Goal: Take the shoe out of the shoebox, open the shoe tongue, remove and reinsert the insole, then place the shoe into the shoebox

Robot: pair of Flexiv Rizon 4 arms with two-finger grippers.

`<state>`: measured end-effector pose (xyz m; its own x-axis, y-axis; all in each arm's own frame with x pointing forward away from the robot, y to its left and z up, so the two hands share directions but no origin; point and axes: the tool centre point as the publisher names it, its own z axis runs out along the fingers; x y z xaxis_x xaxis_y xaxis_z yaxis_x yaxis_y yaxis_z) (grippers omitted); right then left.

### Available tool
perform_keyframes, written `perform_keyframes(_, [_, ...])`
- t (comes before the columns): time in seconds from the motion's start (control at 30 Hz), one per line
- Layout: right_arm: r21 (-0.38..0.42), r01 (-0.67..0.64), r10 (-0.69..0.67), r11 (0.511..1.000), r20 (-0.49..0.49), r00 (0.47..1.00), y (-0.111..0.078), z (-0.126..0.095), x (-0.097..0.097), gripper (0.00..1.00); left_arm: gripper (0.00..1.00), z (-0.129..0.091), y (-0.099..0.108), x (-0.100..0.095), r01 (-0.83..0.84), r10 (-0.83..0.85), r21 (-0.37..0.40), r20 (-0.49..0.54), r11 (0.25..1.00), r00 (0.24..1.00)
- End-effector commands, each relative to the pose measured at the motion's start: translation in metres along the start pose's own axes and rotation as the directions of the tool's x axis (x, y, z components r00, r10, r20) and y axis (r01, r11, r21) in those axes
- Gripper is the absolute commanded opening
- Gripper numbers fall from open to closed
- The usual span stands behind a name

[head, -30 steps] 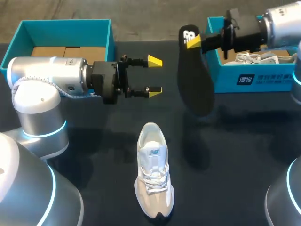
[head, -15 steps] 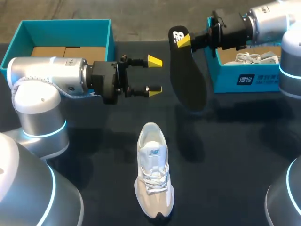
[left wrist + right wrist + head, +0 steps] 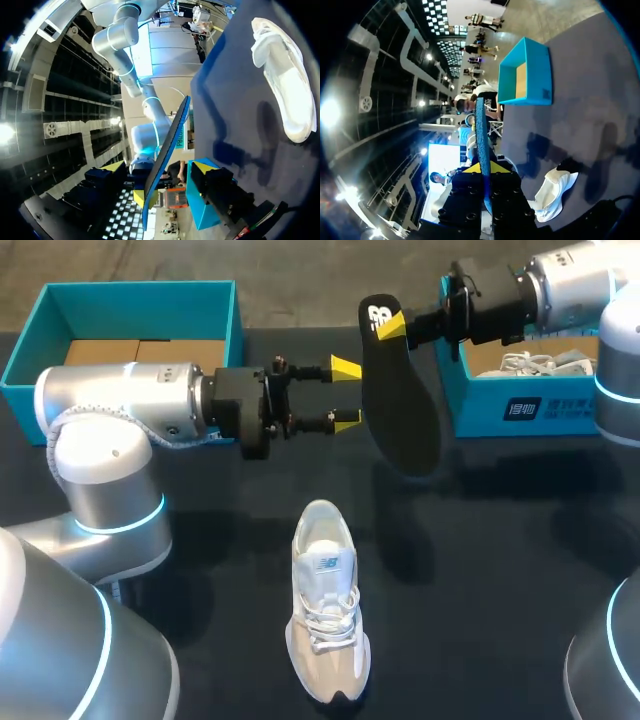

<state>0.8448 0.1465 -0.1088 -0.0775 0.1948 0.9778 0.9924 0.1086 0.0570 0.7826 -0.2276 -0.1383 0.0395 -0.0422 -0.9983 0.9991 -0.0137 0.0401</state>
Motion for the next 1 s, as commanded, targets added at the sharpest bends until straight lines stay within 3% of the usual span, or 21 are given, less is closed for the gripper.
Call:
perform_keyframes(0.03, [-0.001, 0.0, 0.0, 1.0, 0.001, 1.0, 0.0, 0.001, 0.0, 0.0, 0.56, 0.014, 0.005, 0.004, -0.003, 0.003, 0.004, 0.007, 1.0, 1.0])
perform_keyframes(0.07, [-0.001, 0.0, 0.0, 1.0, 0.001, 1.0, 0.0, 0.001, 0.0, 0.0, 0.51, 0.015, 0.005, 0.004, -0.006, 0.005, 0.005, 0.009, 1.0, 1.0])
perform_keyframes(0.43, [-0.001, 0.0, 0.0, 1.0, 0.001, 1.0, 0.0, 0.001, 0.0, 0.0, 0.43, 0.027, -0.002, -0.001, -0.024, 0.023, 0.029, 0.022, 0.999, 0.999])
perform_keyframes(0.83, [-0.001, 0.0, 0.0, 1.0, 0.001, 1.0, 0.0, 0.001, 0.0, 0.0, 0.22, 0.038, -0.002, 0.002, -0.032, 0.031, 0.033, 0.016, 0.999, 0.999])
perform_keyframes(1.0, [-0.001, 0.0, 0.0, 1.0, 0.001, 1.0, 0.0, 0.001, 0.0, 0.0, 0.0, 0.043, 0.001, 0.003, -0.039, 0.039, 0.029, 0.013, 0.999, 0.999])
